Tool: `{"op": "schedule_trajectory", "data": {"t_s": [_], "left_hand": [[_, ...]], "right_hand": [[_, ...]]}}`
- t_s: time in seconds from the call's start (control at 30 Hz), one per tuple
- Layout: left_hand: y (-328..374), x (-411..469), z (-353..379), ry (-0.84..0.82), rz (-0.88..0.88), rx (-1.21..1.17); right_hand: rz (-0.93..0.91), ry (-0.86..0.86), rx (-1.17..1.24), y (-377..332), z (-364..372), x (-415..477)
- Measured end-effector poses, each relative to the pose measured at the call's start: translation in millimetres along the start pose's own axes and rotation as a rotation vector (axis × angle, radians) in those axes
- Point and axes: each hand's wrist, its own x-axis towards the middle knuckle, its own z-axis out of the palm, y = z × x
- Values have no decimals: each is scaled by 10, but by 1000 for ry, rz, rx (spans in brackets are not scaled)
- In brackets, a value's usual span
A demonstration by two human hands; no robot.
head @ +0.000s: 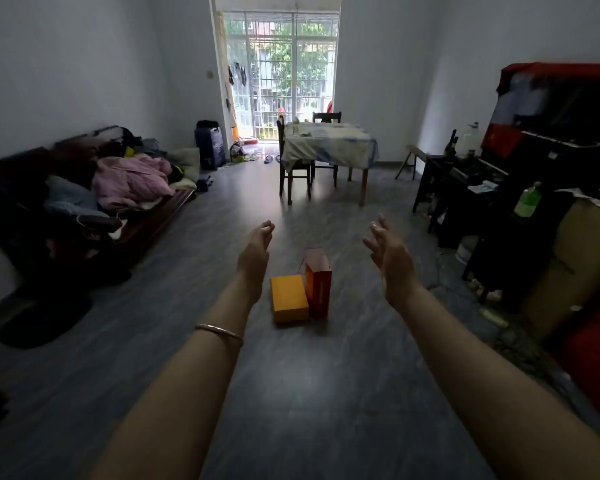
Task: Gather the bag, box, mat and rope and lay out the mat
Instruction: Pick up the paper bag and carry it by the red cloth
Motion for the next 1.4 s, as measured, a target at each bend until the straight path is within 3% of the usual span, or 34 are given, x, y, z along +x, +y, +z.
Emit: {"op": "schedule_trajectory", "data": {"t_s": [0.43, 0.73, 1.4], "left_hand": [[-574, 2194, 1061, -34, -70, -5], [-930, 3736, 1715, 142, -111, -36], [-2662, 7361, 2050, 196, -343, 78]], "right_hand": [[43, 57, 14, 543, -434, 2497], [115, -77, -21, 740, -647, 4392], [367, -44, -95, 2493, -294, 7850]]}}
